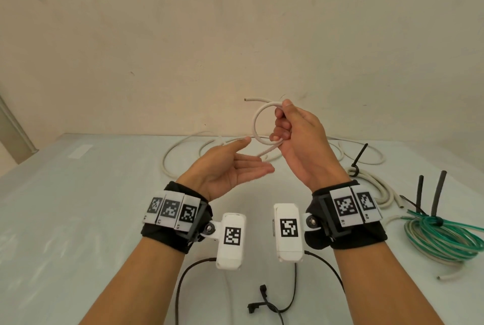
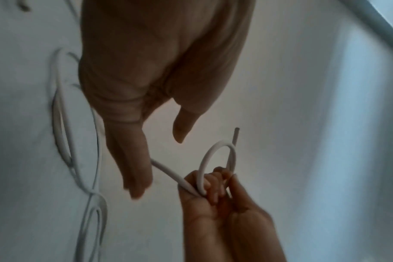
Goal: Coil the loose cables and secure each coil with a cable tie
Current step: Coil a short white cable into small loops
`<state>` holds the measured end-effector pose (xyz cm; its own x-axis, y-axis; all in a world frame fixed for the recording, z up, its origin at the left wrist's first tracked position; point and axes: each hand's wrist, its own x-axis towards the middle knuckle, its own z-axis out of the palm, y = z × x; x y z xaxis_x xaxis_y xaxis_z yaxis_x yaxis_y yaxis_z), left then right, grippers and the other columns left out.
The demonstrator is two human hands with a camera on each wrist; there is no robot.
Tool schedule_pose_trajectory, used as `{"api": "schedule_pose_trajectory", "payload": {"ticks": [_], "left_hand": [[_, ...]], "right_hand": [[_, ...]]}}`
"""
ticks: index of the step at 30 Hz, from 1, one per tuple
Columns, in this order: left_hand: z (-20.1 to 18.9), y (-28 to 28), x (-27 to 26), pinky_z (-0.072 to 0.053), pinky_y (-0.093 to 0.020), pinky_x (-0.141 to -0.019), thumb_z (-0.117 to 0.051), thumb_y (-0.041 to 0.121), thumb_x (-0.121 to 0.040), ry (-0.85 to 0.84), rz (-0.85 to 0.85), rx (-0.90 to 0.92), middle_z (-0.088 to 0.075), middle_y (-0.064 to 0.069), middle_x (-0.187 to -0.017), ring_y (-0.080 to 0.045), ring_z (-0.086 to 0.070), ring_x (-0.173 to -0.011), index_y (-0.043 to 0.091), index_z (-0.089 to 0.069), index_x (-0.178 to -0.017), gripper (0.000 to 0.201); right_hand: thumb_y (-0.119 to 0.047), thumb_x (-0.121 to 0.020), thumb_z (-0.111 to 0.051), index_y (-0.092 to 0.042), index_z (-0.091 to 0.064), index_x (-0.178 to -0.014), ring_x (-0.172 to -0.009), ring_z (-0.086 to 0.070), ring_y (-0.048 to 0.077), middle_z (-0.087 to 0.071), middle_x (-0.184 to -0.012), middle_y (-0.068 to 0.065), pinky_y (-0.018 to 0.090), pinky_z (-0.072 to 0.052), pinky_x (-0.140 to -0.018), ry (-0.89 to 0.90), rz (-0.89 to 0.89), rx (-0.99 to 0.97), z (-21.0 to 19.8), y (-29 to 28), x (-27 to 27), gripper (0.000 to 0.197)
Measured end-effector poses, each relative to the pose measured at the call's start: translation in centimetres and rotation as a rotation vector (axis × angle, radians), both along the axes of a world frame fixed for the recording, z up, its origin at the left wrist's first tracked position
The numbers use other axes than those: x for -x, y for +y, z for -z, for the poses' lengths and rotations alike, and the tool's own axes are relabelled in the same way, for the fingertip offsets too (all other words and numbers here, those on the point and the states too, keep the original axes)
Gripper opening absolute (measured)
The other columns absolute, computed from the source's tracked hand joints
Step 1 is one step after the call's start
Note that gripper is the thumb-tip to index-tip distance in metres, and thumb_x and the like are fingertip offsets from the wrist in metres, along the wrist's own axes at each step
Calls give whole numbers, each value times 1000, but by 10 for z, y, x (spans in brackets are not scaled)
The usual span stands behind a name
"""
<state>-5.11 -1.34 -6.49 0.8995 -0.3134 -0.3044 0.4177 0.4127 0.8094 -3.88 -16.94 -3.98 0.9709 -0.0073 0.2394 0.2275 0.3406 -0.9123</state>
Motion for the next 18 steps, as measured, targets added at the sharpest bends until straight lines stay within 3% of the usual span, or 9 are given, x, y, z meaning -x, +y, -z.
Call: {"api": "schedule_pose_trajectory", "payload": {"ticks": [2, 4, 6, 10, 14, 18], "left_hand": [[2, 0, -2, -63, -41, -84, -63, 10, -101, -22, -117, 85, -67, -37, -118, -44, -73, -103, -15, -58, -120, 32], [2, -1, -2, -62, -39, -87, -63, 3, -98, -79, -187, 65, -72, -32, -113, -38, -75, -103, -11, -65, -109, 18], [3, -1, -3, -64, -33, -82, -65, 1, -96, -117, -250, 54, -75, -25, -106, -30, -78, -94, -9, -69, -104, 14], [6, -1, -5, -63, -29, -79, -66, 7, -98, -201, -319, 4, -77, -13, -95, -22, -76, -85, -4, -72, -116, 22], [2, -1, -3, -61, -29, -77, -66, 19, -99, -271, -302, 17, -66, -4, -80, -16, -66, -76, 7, -77, -115, 23], [-6, 6, -2, -58, -28, -73, -64, 26, -100, -266, -228, 75, -58, -3, -77, -15, -58, -72, 13, -78, -111, 22]], "right_hand": [[-24, -112, -44, -11, -57, -85, -53, -32, 7, -45, -63, -8, 26, -35, -59, 30, -22, -15, -1, 0, 1, 32], [-24, -112, -43, -11, -55, -85, -54, -30, 8, -41, -63, -7, 26, -34, -59, 54, -37, 6, -1, 1, 3, 32], [-25, -112, -43, -11, -54, -85, -54, -29, 9, -37, -63, -6, 27, -34, -59, 79, -52, 31, -1, 2, 4, 32], [-28, -112, -43, -11, -54, -85, -52, -33, 8, -37, -60, -7, 28, -35, -62, 114, -80, 96, 0, 3, 5, 34], [-27, -112, -43, -10, -53, -88, -55, -33, 9, -41, -59, -8, 30, -36, -69, 148, -146, 76, -2, 5, 8, 32], [-30, -113, -40, -12, -52, -86, -58, -36, 11, -38, -62, -6, 27, -41, -72, 138, -183, 177, -2, 7, 10, 34]]}}
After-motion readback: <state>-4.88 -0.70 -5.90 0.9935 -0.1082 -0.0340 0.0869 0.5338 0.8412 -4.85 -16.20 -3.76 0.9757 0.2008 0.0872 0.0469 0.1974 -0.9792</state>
